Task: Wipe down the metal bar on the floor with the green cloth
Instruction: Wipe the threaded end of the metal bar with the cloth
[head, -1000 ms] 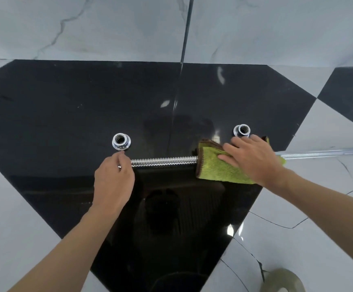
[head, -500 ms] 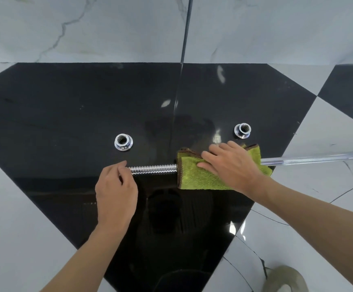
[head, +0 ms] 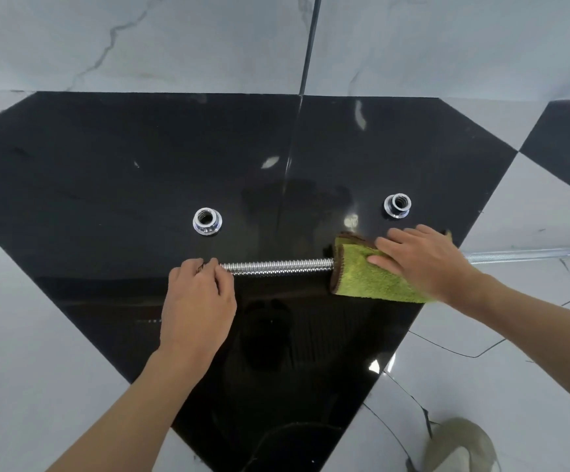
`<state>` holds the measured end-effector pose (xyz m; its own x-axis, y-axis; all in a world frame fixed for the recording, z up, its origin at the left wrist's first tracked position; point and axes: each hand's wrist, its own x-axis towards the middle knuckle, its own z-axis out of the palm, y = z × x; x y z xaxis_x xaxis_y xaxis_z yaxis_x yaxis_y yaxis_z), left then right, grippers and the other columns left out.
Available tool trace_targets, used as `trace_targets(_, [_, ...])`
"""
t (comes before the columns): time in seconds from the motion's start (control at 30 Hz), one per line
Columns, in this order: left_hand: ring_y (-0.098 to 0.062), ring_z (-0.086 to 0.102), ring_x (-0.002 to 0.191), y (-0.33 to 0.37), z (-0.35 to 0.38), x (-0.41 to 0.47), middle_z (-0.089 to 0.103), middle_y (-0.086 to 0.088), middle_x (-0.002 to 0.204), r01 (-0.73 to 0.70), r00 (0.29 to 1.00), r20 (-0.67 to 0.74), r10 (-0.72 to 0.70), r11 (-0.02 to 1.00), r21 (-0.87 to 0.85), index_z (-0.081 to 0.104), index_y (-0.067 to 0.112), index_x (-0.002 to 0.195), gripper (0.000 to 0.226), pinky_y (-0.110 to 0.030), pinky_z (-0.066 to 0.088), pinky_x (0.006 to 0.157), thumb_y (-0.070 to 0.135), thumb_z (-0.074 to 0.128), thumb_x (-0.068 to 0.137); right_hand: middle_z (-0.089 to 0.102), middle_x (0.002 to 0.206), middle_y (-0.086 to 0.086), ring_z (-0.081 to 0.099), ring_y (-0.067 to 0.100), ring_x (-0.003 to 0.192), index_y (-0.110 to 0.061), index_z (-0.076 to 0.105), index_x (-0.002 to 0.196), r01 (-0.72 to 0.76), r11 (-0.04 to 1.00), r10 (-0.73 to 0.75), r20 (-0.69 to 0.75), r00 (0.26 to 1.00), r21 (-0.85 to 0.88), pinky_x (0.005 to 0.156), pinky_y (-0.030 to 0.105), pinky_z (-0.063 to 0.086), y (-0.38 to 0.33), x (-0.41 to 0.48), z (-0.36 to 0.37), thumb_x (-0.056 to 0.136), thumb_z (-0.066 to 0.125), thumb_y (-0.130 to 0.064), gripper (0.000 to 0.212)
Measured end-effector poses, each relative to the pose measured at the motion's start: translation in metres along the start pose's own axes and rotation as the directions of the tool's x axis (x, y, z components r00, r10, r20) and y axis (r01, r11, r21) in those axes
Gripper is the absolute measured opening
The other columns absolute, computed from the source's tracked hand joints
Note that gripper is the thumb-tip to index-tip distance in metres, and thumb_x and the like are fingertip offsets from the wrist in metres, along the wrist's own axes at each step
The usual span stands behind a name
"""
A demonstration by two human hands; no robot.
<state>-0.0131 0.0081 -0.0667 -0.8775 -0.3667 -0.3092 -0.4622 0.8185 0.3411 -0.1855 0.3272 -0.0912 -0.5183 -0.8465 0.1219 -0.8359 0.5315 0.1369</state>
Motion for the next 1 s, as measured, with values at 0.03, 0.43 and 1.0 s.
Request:
trace_targets(0.03, [-0.043,0.062,0.090,-0.002,-0.001,-0.001,0.068,-0.023,0.083,-0.018,1.000,-0.022,0.018,0.999,0.040,0.067,-0.009,0.095,0.014,-0.049,0.049,0.073,-0.008,0.061,0.081,0.053,0.074,-0.001,0.058,0.023,0.057,-0.015,0.062,0.090,-0.003,1.000,0.003,0.012,1.000,0.001,0.059,0.036,0.046,0.005,-0.006,-0.002,0.109,0.023,-0.050,0.057])
trace_targets(0.43, [-0.033,0.056,0.093,-0.009,0.002,-0.011,0.065,-0.016,0.100,-0.097,0.995,0.010,0.097,0.995,-0.014,0.064,-0.002,0.106,0.055,-0.044,0.046,0.086,0.010,0.011,0.097,0.052,0.087,0.003,0.054,0.019,0.059,-0.018,0.060,0.092,0.002,1.000,-0.001,0.065,0.998,-0.023,0.062,0.034,0.042,-0.038,0.005,-0.002,0.109,0.027,-0.050,0.049])
trace_targets(1.0, [-0.020,0.014,0.153,-0.017,0.050,-0.035,0.024,-0.007,0.163,-0.446,0.894,0.058,0.444,0.869,0.216,0.022,0.011,0.155,0.059,-0.045,0.024,0.122,0.039,0.013,0.104,0.051,0.082,0.002,0.055,0.021,0.057,-0.017,0.061,0.089,0.080,0.996,-0.083,0.059,0.995,0.049,0.062,0.034,0.049,-0.039,-0.012,-0.004,0.110,0.021,-0.052,0.058])
